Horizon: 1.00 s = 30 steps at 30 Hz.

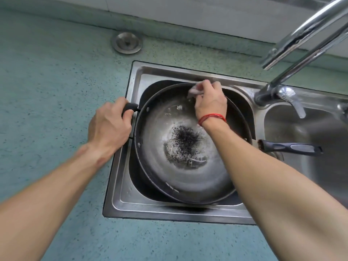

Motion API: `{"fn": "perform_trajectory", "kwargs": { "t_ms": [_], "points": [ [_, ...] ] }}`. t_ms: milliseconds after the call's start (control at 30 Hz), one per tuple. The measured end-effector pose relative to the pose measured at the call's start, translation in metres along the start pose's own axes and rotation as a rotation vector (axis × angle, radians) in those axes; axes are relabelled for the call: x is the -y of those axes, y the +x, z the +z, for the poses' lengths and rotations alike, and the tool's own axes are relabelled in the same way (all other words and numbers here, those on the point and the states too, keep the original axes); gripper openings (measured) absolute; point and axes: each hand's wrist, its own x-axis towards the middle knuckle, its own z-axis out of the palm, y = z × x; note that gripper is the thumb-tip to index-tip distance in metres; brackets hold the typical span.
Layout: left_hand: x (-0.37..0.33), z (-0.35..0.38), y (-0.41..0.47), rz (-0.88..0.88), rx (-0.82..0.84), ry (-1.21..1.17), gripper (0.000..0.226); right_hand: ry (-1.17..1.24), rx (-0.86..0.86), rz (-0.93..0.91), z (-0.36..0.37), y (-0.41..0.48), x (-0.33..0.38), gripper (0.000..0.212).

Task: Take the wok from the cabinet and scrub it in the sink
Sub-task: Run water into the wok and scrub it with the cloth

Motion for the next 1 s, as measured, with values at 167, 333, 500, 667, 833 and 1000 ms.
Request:
{"fn": "perform_trajectory", "kwargs": {
  "t_ms": [167, 333, 500, 667, 833, 1000],
  "points": [
    [0.001, 0.001, 0.000, 0.001, -0.001, -0.002, 0.020, 0.350, -0.040, 0.205, 0.028, -0.013, 0.036, 0.017],
    [0.001, 0.002, 0.000, -0.003, 0.000, -0.013, 0.020, 0.552, 0.035, 0.177, 0.043, -0.035, 0.060, 0.017],
    [0.000, 0.003, 0.000, -0.040, 0.010, -0.004, 0.020, 0.529, 0.359, 0.005, 0.044, -0.069, 0.060, 0.014],
    [-0.001, 0.003, 0.000, -0.052, 0.028, -0.002, 0.020, 0.213, 0.696, -0.286, 0.016, -0.094, 0.050, 0.011],
    [-0.001, 0.001, -0.001, -0.056, 0.039, -0.024, 0.020, -0.113, 0.765, -0.522, -0.006, -0.118, 0.031, 0.011],
    [-0.002, 0.001, -0.002, -0.061, 0.033, -0.038, 0.019, -0.054, 0.776, -0.679, -0.006, -0.118, 0.012, 0.013]
  ]
}}
